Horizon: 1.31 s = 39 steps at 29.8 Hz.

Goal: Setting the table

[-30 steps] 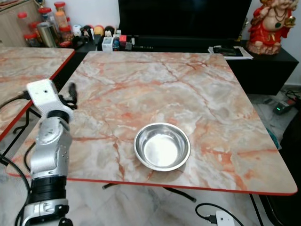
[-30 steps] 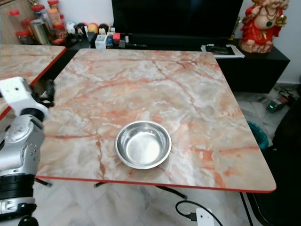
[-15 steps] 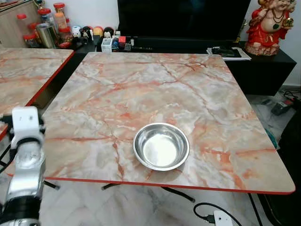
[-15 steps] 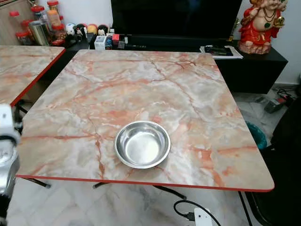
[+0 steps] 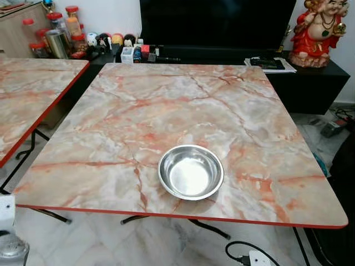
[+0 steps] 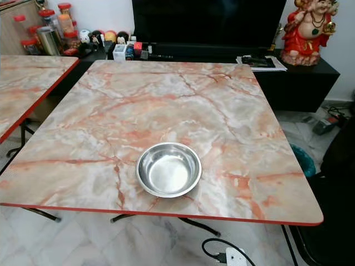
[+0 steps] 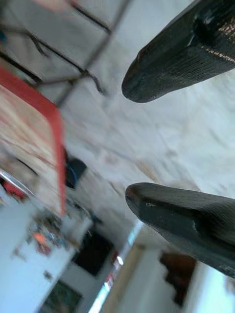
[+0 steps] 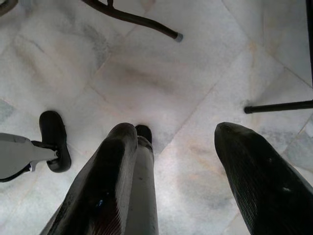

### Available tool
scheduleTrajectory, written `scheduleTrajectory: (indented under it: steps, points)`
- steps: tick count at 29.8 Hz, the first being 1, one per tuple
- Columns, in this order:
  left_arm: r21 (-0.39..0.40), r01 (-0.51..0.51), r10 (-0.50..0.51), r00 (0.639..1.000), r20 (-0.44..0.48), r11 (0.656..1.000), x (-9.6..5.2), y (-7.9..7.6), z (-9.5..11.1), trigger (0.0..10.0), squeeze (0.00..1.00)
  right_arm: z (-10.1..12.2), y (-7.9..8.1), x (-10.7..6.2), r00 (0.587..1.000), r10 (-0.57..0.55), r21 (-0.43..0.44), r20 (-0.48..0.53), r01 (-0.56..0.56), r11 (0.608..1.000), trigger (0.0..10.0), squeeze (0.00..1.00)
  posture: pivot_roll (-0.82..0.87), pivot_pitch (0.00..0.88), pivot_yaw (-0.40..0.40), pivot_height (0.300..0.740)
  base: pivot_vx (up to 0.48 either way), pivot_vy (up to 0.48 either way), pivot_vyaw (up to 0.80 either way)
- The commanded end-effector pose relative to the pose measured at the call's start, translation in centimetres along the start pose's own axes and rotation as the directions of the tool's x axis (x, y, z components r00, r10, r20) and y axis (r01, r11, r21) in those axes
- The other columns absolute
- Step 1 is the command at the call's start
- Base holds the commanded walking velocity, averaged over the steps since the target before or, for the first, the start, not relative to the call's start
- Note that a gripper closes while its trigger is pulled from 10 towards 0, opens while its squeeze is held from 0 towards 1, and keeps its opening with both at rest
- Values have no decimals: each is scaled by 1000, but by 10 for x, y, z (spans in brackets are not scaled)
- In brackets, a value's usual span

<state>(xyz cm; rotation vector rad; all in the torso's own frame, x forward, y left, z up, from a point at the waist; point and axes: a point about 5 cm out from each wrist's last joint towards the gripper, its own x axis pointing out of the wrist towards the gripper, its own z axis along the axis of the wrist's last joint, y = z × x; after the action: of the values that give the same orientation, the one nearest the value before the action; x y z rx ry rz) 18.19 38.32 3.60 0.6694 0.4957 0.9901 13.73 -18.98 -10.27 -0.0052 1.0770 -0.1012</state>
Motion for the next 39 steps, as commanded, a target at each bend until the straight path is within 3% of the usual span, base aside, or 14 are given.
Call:
scheduleTrajectory:
  steps: [1,5,8,9,13,18,20,22,23,24,25,26,31,39]
  points:
    - [43,1,3,996,-90,999,-6,0,-25,10000,0,3,0,0,1000,-1,-2,13,1,1000,10000,0,74,0,8,740,0,0,0]
    - [78,125,-109,977,-180,989,-20,-15,-47,10000,0,5,0,1,1000,-1,1,17,1,1000,10000,0,73,0,6,740,0,0,0]
    - [4,298,-289,928,-234,955,-41,-40,-59,10000,0,5,-1,1,1000,-3,1,15,3,1000,10000,0,76,0,-4,740,0,0,0]
    - [-28,401,-395,884,-248,916,-57,-57,-63,10000,0,5,-1,1,1000,-1,-6,13,1,1000,10000,0,66,0,-3,740,0,0,0]
    - [-121,541,-553,794,-252,832,-80,-83,-63,10000,0,6,0,1,1000,-2,-1,18,2,1000,10000,0,58,0,-5,740,0,0,0]
    - [-151,784,-797,581,-165,603,-117,-123,-45,10000,0,11,-3,1,999,-8,-4,31,9,1000,10000,0,38,0,-7,740,0,0,0]
    - [-148,812,-825,545,-150,564,-122,-129,-41,10000,0,13,-4,2,999,-11,-4,35,11,1000,10000,0,38,0,-7,740,0,0,0]
    - [-150,814,-827,542,-149,560,-122,-129,-41,10000,0,13,-4,2,999,-11,-4,35,11,1000,10000,0,38,0,-7,740,0,0,0]
    - [-158,840,-854,505,-124,519,-128,-137,-33,10000,0,15,-5,2,999,-15,-5,40,15,1000,10000,0,28,0,-11,740,0,0,0]
    - [-158,840,-854,505,-124,519,-128,-137,-33,10000,0,15,-5,2,999,-15,-5,40,15,1000,10000,0,28,0,-11,740,0,0,0]
    - [-184,869,-888,450,-94,459,-138,-148,-20,10000,0,19,-7,2,999,-22,-3,49,22,1000,10000,0,18,0,-9,740,0,0,0]
    - [-209,874,-899,430,-86,438,-141,-152,-16,10000,0,21,-8,2,998,-27,2,55,27,1000,10000,0,18,0,-9,740,0,0,0]
    - [-166,908,-922,374,-97,386,-152,-161,-10,10000,0,30,-10,3,996,-34,10,78,33,999,10000,0,-6,0,3,740,0,0,0]
    - [-231,880,-909,385,-162,415,-155,-161,-19,10000,0,36,-7,4,995,-33,27,91,31,999,10000,0,-12,0,12,740,0,163,0]
